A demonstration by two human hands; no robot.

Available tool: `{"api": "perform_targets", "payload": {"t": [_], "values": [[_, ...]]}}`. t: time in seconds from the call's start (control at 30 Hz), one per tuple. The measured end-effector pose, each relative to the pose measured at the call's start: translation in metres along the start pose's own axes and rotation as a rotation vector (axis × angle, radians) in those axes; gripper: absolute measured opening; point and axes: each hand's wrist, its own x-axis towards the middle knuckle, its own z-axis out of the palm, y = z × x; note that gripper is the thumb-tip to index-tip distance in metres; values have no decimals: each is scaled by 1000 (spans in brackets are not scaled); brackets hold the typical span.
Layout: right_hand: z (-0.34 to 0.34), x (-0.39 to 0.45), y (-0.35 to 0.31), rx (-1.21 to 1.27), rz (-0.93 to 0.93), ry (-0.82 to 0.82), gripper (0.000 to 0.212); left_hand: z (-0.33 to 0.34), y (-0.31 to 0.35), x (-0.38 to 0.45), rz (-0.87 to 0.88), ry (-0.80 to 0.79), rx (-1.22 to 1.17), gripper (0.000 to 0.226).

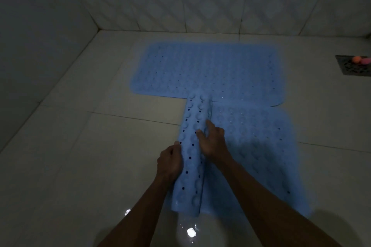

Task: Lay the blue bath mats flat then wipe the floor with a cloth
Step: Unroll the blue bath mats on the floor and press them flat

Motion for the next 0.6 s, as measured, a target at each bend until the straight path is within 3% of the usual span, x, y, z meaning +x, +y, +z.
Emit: {"api": "perform_targets", "payload": {"t": [0.07, 0.17, 0.37, 0.53, 0.6], "values": [[8, 0, -6, -130, 9, -38, 62, -11, -3, 4, 37, -2, 31, 49], [25, 1, -17, -37, -88, -91, 56, -24, -7, 11, 87, 54, 61, 44], [55, 20, -36, -62, -36, -19, 68, -49, -15, 25, 148, 71, 59, 48], [79, 40, -55, -2, -21, -28, 55, -64, -26, 42, 177, 105, 69, 45], [85, 48, -58, -109, -39, -29, 54, -70, -30, 49, 156, 159, 50, 44]]}}
